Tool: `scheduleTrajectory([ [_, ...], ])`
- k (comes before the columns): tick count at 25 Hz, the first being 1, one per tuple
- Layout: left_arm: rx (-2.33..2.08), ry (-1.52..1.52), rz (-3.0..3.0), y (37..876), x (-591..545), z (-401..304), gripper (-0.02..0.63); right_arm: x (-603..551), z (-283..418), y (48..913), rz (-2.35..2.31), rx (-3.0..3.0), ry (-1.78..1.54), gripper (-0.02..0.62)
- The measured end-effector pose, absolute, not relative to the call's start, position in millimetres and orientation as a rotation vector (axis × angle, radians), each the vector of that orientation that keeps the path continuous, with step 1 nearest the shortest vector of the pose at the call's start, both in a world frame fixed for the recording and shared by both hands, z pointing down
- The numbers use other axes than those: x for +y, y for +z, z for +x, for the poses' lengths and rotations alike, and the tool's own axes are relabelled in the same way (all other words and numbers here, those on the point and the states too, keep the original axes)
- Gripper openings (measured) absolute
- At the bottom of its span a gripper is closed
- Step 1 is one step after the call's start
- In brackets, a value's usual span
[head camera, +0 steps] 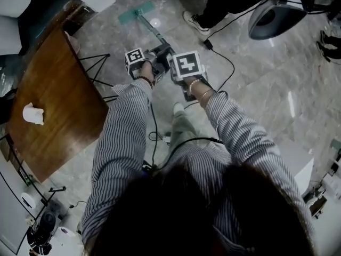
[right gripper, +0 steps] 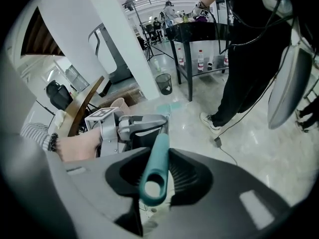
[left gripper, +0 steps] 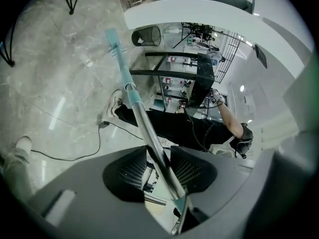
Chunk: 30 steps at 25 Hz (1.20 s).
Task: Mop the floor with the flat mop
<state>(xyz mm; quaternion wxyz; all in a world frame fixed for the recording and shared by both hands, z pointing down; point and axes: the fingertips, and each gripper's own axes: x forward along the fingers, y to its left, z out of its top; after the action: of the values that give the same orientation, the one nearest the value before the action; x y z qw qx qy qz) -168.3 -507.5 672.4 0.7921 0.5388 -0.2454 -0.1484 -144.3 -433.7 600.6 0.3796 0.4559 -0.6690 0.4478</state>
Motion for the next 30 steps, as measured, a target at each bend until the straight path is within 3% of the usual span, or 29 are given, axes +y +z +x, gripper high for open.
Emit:
scheduleTrajectory([
  [16,-0.505,-0.303,1.159,674,-457,-140,0.143,-384,-116,600,1.153,-1.710,1.139,0.110],
  [30,-0.550,-0.403,1.132,667,-281,-60,0.143,-213,-31,593,1.105,-1.749,1.084,0.112],
])
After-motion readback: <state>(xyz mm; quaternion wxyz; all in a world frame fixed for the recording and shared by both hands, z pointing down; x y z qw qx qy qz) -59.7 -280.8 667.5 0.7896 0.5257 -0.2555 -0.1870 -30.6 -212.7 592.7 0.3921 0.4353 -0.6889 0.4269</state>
